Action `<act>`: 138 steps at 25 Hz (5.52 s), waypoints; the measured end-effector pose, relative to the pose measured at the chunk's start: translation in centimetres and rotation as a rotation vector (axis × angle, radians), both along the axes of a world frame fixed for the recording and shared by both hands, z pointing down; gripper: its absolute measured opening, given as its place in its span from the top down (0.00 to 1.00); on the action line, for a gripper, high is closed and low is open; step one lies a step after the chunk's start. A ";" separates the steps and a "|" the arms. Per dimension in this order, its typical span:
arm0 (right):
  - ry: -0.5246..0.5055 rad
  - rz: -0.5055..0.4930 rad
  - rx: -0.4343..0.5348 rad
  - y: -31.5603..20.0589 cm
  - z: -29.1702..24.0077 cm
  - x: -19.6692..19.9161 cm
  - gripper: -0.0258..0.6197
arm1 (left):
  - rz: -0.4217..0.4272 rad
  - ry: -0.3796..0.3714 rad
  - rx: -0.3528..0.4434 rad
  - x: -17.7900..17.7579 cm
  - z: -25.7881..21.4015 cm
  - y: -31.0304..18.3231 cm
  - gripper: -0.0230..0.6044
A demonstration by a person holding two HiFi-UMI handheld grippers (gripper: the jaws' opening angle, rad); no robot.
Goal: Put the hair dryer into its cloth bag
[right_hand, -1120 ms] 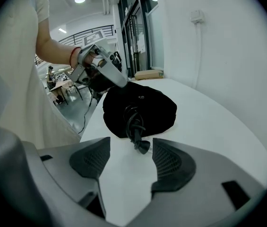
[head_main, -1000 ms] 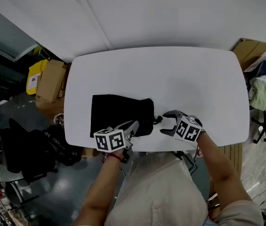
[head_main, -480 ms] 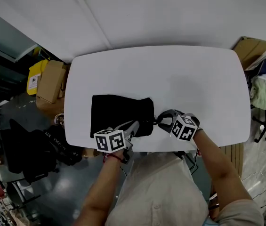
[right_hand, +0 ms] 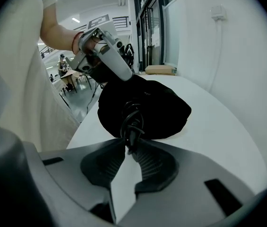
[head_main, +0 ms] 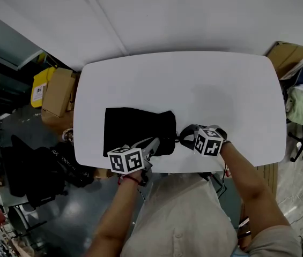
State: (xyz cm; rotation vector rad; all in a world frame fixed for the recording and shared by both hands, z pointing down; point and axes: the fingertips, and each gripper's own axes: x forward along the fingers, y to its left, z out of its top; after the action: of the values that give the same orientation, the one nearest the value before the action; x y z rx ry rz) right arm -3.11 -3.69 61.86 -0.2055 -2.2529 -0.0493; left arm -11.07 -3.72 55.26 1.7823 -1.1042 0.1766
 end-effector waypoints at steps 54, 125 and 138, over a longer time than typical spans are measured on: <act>-0.087 0.068 -0.145 0.6 -1.7 -9.8 0.87 | -0.015 0.069 0.052 0.2 -2.1 0.0 0.91; -0.274 0.484 -0.078 0.7 -8.8 -1.4 0.76 | 0.033 0.014 0.090 1.4 -1.0 0.8 0.81; -0.311 0.559 -0.085 1.1 -9.4 0.2 0.76 | 0.121 -0.039 0.069 3.7 1.2 2.1 0.73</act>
State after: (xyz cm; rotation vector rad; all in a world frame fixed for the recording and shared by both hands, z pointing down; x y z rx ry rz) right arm -2.88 -2.63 52.42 0.4178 -2.5440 0.3330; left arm -7.32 -1.66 56.51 1.9161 -1.0410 0.2499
